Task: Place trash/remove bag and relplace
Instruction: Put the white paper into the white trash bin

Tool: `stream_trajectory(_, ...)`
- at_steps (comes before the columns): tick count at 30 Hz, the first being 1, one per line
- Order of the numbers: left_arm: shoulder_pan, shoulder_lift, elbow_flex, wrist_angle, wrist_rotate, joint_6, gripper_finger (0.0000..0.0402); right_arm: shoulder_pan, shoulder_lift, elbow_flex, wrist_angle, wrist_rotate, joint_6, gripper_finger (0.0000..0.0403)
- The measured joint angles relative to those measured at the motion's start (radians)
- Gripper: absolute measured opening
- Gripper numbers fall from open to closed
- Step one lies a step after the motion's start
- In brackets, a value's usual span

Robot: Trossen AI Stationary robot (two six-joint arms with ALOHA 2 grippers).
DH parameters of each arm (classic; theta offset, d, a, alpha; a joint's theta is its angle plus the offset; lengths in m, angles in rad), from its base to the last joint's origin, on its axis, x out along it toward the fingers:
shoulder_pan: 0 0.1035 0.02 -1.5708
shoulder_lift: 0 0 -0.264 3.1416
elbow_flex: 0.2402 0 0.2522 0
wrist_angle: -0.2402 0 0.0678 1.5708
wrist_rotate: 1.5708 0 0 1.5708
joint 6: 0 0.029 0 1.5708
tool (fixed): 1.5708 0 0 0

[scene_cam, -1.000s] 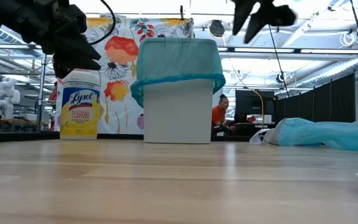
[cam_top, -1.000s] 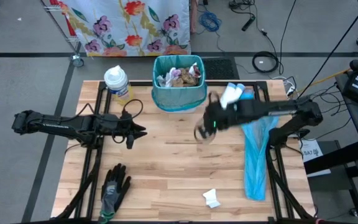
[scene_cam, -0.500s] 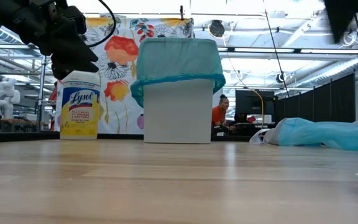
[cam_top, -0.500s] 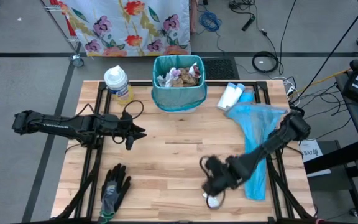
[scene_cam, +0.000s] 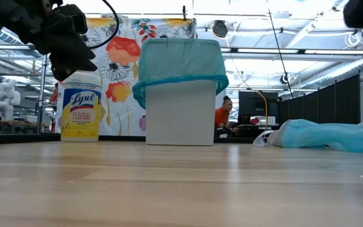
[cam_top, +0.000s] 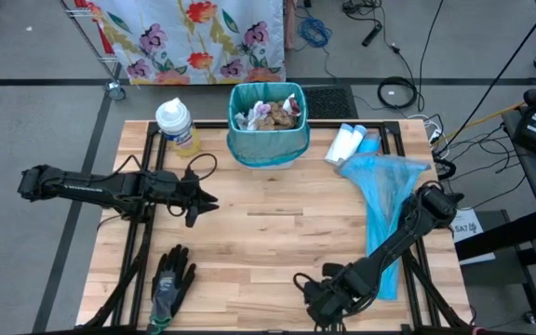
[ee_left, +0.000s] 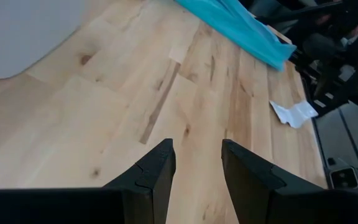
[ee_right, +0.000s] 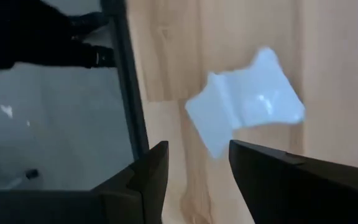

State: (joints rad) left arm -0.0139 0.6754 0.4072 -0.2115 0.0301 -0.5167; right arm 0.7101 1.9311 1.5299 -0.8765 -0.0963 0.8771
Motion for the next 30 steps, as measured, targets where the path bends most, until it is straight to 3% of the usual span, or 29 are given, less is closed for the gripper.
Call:
stream_trajectory(11, 0.0, 0.0, 0.0, 0.001, 0.027, -0.002, 0.0136, -0.004, 0.118, 0.0, 0.023, 0.021, -0.143, 0.015)
stream_trajectory(15, 0.0, 0.0, 0.0, 0.002, 0.027, -0.002, 0.0136, -0.008, 0.158, 0.0, 0.042, 0.02, -0.147, 0.0101)
stream_trajectory(19, 0.0, 0.0, 0.0, 0.005, 0.027, -0.002, 0.0136, -0.019, 0.164, 0.0, 0.04, 0.019, -0.102, 0.0019)
stream_trajectory(25, 0.0, 0.0, 0.0, 0.017, 0.026, -0.002, 0.0136, -0.051, 0.098, 0.0, -0.015, 0.05, -0.1, 0.0002)
stream_trajectory(30, 0.0, 0.0, 0.0, 0.016, 0.026, -0.002, 0.0136, -0.109, -0.029, 0.0, -0.087, 0.187, -0.108, 0.0001)
